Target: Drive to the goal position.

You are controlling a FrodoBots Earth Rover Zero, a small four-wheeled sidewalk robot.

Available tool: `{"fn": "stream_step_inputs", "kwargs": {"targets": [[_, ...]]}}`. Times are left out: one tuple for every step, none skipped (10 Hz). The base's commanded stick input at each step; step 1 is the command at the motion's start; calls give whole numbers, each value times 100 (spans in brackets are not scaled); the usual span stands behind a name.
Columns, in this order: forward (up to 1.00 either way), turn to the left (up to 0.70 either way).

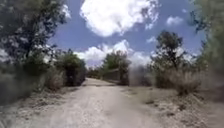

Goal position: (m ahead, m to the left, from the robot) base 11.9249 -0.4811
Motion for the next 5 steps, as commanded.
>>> {"fn": "stream_step_inputs", "kwargs": {"targets": [[45,0],[45,0],[45,0],[45,0],[45,0]]}}
